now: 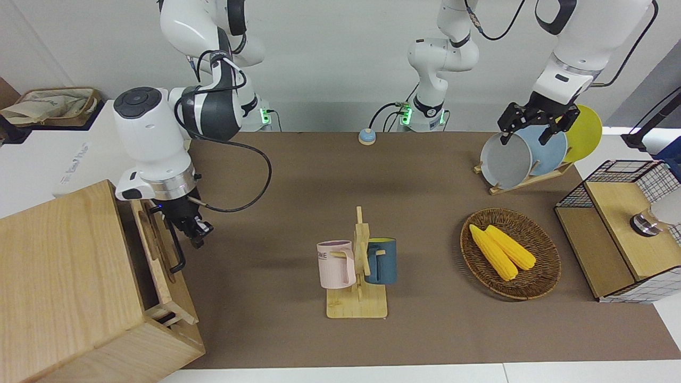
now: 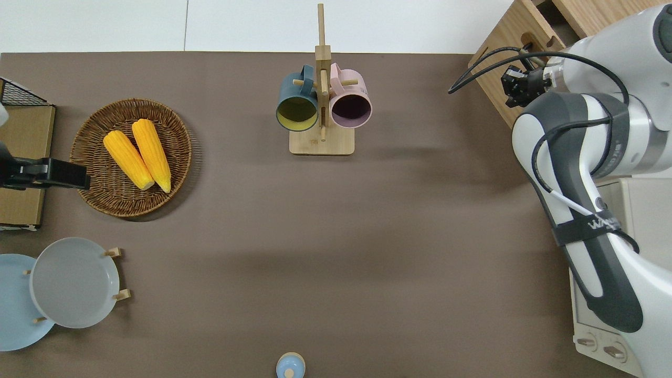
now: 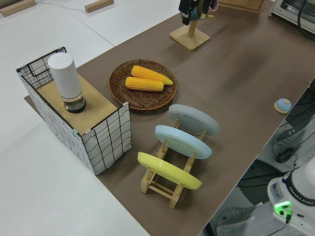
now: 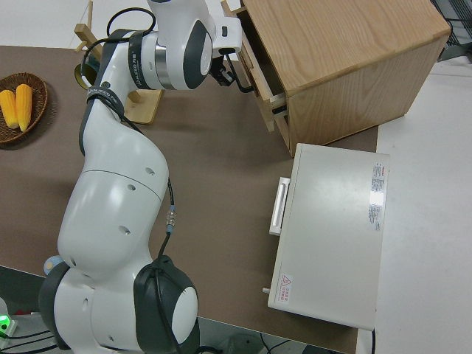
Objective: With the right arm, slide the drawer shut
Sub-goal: 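Press the drawer front fully shut with the right gripper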
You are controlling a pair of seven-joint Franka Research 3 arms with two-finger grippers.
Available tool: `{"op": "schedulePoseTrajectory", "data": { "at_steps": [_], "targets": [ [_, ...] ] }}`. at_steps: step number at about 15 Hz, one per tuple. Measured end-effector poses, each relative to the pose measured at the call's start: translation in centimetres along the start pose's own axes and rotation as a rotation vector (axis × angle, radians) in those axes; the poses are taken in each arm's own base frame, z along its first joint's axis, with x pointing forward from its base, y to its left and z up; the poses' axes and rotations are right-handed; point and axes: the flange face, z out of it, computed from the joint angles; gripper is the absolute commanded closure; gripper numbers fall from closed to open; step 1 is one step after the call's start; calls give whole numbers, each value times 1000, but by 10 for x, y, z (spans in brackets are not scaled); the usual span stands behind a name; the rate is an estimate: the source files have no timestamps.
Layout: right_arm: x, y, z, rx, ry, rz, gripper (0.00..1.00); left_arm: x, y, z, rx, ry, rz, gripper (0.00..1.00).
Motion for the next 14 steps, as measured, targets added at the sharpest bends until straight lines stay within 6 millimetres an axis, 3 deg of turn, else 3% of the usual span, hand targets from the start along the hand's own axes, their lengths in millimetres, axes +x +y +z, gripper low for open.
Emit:
{"op": "schedulePoseTrajectory", "data": {
  "at_steps": [9, 14],
  "targets": [
    [16, 20, 2, -24, 15, -34, 1000, 0, 0, 0, 0, 0, 0, 2],
    [17, 21, 3, -27, 14, -56, 1000, 0, 0, 0, 0, 0, 0, 2]
  ]
}}
